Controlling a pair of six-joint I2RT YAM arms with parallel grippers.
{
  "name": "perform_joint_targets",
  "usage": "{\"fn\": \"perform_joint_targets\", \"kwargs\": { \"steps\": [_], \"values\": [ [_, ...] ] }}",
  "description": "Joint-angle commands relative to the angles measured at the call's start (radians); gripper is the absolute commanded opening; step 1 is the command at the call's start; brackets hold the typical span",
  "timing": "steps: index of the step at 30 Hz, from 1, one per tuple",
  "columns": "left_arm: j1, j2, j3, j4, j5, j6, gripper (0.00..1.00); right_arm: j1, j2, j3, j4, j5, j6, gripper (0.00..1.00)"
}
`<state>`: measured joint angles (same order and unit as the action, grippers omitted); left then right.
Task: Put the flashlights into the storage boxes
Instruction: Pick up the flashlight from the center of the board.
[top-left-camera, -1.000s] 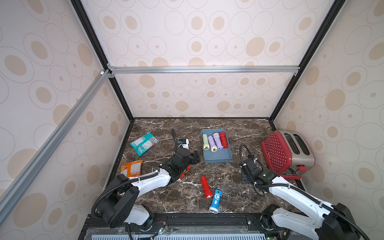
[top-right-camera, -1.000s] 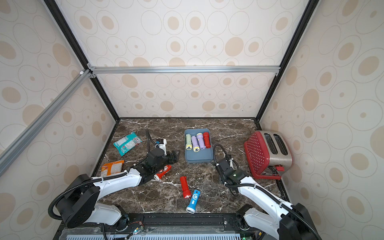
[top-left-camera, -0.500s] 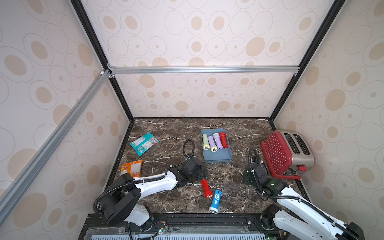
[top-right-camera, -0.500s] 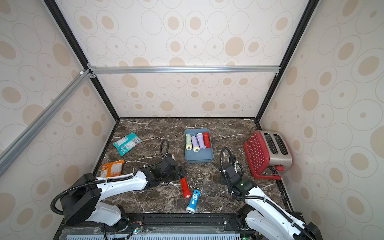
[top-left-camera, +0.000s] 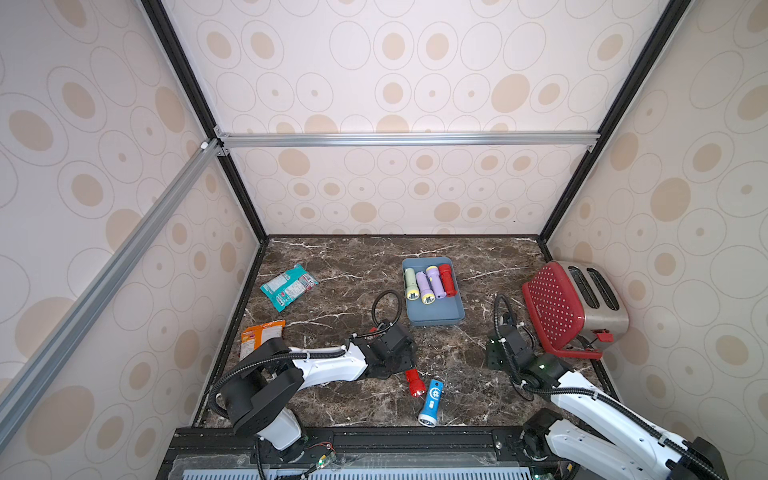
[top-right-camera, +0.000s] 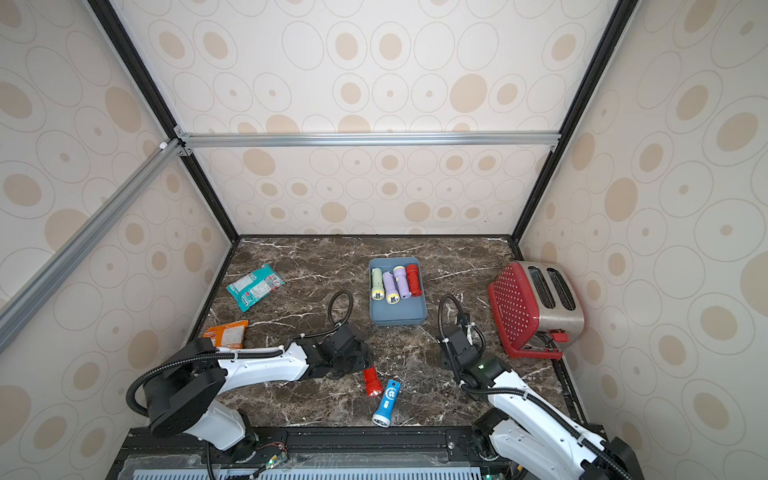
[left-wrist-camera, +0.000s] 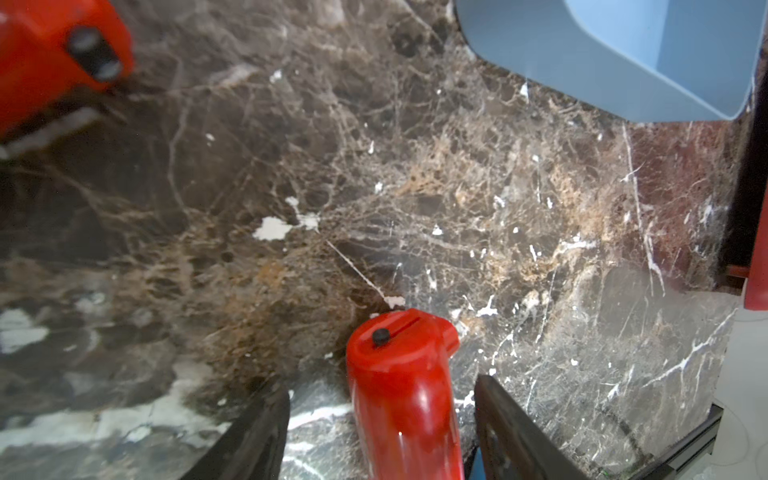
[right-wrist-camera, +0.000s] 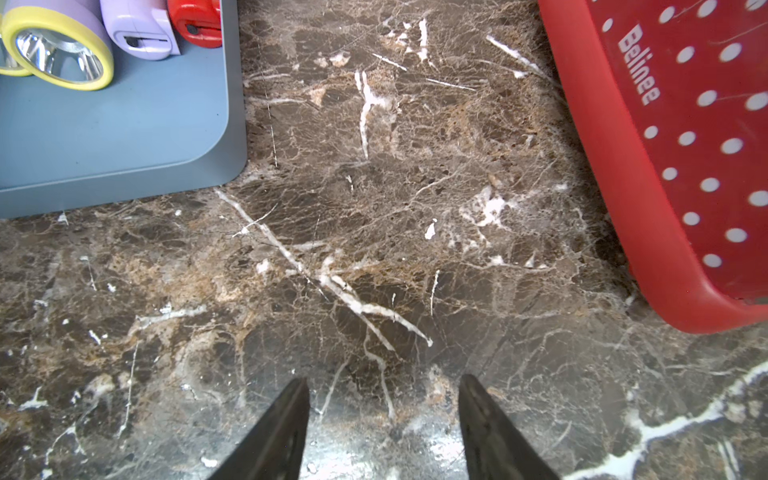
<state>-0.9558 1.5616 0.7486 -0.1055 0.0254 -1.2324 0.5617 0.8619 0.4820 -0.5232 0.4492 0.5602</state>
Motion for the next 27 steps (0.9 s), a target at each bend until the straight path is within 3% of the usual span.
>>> {"fn": "perform_joint_targets", "kwargs": {
  "steps": [1,22,27],
  "values": [
    [-0.012,0.018,0.01,-0.002,-0.015,-0.027,0.69,0.007,0.0,0.004,0.002,0.021,0.011,0.59],
    [-0.058,0.187,0.142,-0.175,-0.127,0.028,0.55,0.007,-0.024,-0.003,-0.003,0.029,0.016,0.6],
    [-0.058,0.191,0.162,-0.188,-0.14,0.031,0.45,0.007,-0.019,-0.001,0.0,0.025,0.013,0.6]
  ]
}}
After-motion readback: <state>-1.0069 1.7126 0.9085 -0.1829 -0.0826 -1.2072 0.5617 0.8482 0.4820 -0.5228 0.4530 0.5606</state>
